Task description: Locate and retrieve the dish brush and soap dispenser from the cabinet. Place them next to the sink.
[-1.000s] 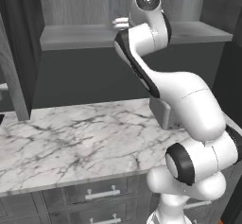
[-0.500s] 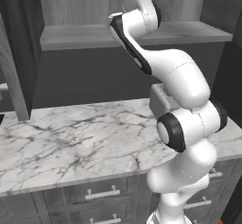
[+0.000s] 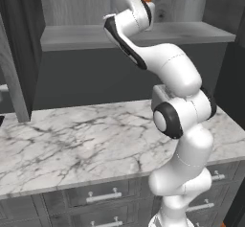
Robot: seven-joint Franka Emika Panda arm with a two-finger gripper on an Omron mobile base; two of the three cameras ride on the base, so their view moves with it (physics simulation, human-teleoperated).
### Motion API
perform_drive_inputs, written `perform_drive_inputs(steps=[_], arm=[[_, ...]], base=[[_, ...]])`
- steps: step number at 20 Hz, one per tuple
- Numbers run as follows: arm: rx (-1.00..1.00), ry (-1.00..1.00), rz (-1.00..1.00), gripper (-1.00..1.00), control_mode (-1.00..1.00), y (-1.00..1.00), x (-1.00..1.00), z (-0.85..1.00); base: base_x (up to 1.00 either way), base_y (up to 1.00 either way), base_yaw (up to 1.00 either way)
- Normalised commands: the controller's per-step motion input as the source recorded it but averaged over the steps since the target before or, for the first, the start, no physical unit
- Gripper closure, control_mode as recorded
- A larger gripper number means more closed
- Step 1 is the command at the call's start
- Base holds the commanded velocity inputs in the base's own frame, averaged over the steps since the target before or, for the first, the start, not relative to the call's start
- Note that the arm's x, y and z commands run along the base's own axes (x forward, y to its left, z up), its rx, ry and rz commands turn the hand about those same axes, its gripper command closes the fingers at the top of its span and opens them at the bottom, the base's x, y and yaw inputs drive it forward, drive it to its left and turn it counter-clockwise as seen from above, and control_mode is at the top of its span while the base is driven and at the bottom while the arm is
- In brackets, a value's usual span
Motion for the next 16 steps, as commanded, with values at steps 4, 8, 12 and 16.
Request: perform_drive_inputs(steps=[4, 8, 12, 16], arm=[[0.0, -0.02, -0.05, -1.0, -1.0, -0.03, 0.42, -0.37], [0.0, -0.05, -0.01, -1.0, -1.0, -0.04, 0.26, -0.2], [0.03, -0.06, 0.0, 1.0, -1.0, 0.0, 0.09, -0.23], [0.08, -0.03, -0.03, 1.0, -1.0, -0.09, 0.0, -0.31]], base=[[0.0, 0.0, 0.0], [0.0, 0.0, 0.0], [0.0, 0.0, 0.0], [0.0, 0.0, 0.0]])
